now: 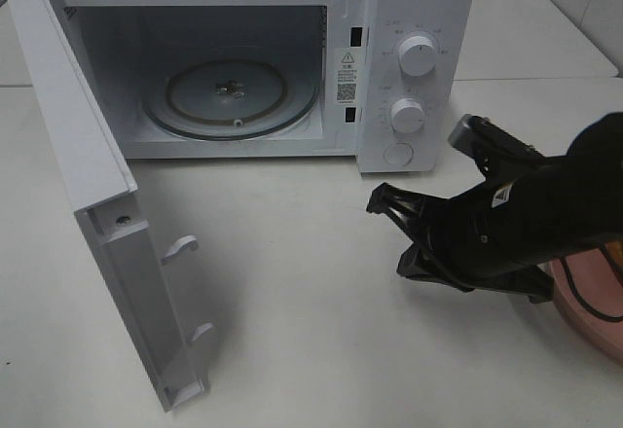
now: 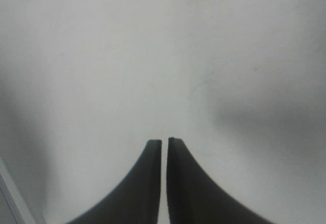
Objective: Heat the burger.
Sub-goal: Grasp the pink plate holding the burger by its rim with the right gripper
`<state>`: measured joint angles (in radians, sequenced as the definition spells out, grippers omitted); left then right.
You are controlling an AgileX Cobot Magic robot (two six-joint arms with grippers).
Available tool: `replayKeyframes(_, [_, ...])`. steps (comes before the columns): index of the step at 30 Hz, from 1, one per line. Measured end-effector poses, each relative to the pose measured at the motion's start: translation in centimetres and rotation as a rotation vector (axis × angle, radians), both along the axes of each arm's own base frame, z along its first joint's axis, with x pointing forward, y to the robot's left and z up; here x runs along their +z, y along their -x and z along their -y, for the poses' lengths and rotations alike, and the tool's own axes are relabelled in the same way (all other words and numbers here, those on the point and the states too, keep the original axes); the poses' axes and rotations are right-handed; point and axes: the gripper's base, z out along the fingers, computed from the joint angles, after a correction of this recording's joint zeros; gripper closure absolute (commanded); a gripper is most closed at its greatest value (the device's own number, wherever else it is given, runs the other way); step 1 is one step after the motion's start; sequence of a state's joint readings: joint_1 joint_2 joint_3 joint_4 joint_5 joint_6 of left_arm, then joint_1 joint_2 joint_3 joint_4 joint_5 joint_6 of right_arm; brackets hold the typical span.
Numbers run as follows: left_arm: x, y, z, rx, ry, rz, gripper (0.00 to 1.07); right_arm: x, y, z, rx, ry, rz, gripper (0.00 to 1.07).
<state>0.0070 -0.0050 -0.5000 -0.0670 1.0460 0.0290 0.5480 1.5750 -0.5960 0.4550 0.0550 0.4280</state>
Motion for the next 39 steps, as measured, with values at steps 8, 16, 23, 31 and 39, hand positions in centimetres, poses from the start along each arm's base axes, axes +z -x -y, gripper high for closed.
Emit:
replayKeyframes(8, [0.0,0.0,0.0,0.000,0.000,0.000,0.06,2.0,-0.1,-1.3,0.460,0.145,-0.062,0.97])
replayKeyframes(16, [0.0,0.0,0.0,0.000,0.000,0.000,0.06,3.3,0.2,-0.7,0.694,0.287,-0.130,0.93])
replayKeyframes(23, [0.0,0.0,0.0,0.000,0.000,0.000,0.06,5.6,0.8,0.5,0.711,0.317,-0.117,0.89])
replayKeyframes(31, [0.0,0.0,0.0,0.000,0.000,0.000,0.06,8.1,1.0,4.3,0.670,0.421,-0.106,0.61])
replayKeyframes(39, [0.0,0.0,0.0,0.000,0.000,0.000,0.06,9.0,0.9,7.6,0.631,0.563,-0.124,0.05])
